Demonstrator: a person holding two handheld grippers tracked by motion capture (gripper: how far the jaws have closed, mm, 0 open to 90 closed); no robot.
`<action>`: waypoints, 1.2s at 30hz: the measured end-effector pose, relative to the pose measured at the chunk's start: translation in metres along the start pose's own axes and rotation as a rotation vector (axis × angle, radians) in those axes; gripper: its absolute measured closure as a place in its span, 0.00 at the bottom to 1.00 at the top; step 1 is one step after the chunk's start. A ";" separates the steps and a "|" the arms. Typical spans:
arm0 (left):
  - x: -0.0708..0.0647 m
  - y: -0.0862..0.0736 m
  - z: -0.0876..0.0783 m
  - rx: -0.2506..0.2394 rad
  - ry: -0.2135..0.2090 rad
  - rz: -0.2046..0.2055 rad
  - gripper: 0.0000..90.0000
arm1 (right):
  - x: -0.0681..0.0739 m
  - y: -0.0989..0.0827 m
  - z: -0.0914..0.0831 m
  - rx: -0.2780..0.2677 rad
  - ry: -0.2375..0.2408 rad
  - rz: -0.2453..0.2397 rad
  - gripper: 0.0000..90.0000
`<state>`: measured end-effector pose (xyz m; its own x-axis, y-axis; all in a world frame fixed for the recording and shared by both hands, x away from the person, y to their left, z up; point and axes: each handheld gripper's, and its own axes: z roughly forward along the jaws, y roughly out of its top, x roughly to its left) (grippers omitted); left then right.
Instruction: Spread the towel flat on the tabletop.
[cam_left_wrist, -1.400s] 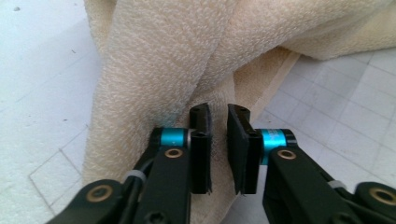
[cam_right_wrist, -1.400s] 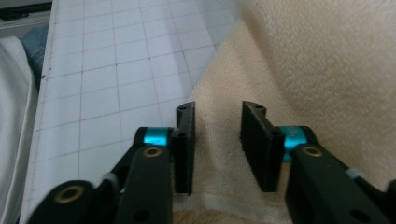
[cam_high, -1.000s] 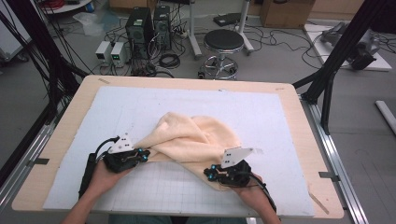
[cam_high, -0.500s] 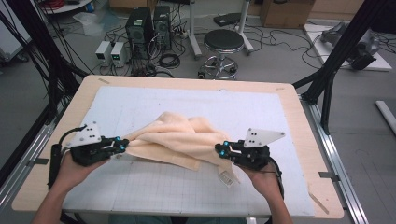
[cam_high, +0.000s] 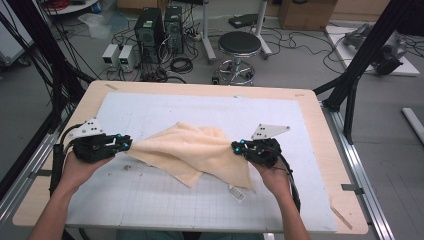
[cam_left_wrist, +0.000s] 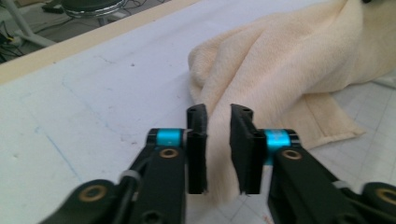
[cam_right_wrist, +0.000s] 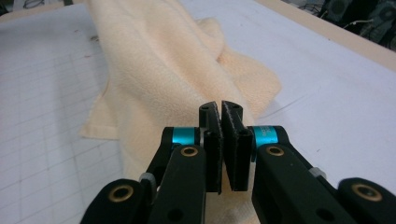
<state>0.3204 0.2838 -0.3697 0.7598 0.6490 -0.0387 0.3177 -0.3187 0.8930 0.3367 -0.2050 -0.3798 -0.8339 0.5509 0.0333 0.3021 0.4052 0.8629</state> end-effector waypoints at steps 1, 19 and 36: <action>-0.002 -0.001 0.000 -0.021 -0.007 -0.002 0.78 | -0.003 -0.001 0.002 -0.001 -0.005 0.012 0.97; -0.079 -0.008 0.041 -0.045 -0.263 0.084 0.71 | -0.005 -0.013 0.005 -0.050 0.011 0.050 0.95; -0.061 -0.013 0.048 -0.059 -0.063 0.031 0.53 | 0.000 -0.018 0.007 -0.055 0.068 0.051 0.90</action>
<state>0.2970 0.2155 -0.4002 0.8034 0.5943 -0.0372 0.2608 -0.2950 0.9192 0.3338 -0.2074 -0.3991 -0.8481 0.5182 0.1108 0.3210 0.3360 0.8855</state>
